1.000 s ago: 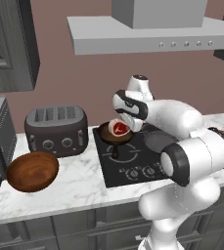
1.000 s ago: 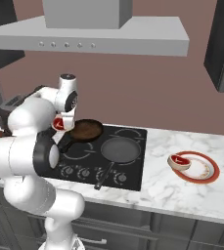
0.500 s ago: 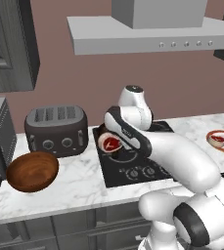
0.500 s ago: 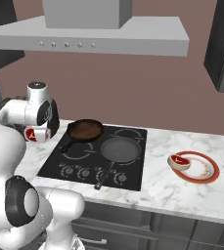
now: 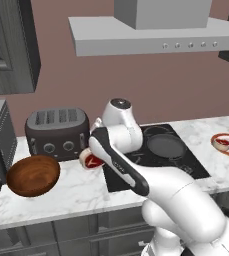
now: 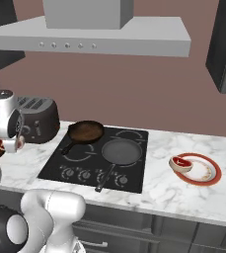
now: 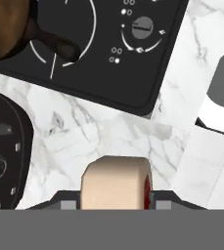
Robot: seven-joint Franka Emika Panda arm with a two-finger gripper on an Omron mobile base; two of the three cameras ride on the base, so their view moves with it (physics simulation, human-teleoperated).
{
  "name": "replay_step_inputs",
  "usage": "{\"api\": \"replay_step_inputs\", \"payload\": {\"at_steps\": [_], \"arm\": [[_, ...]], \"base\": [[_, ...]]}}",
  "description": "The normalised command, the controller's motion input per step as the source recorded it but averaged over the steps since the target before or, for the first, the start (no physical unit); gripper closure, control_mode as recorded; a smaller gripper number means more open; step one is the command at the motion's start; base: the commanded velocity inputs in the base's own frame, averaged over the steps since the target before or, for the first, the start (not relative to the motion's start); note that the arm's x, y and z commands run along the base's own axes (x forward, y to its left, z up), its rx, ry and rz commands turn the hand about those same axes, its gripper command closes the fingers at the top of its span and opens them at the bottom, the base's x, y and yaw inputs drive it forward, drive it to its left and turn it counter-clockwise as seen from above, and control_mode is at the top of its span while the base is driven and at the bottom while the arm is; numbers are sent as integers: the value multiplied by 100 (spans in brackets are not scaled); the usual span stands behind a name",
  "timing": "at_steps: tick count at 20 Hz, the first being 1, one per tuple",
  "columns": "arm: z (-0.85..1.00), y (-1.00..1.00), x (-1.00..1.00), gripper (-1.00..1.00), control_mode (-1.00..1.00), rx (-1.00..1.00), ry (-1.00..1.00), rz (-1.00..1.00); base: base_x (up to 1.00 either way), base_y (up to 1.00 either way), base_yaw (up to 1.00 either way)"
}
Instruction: Place one of the steaks on the plate and the other in the bowl. Then place the bowl in the fridge.
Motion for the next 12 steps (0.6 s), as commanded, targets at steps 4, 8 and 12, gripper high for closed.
{"api": "replay_step_inputs", "payload": {"at_steps": [4,8,12], "arm": [[20,92,-6,100,-100,0,4,0],[7,97,0,100,-100,0,11,0],[0,98,26,100,-100,-6,19,0]], "base": [[0,0,0],[0,0,0],[0,0,0]]}}
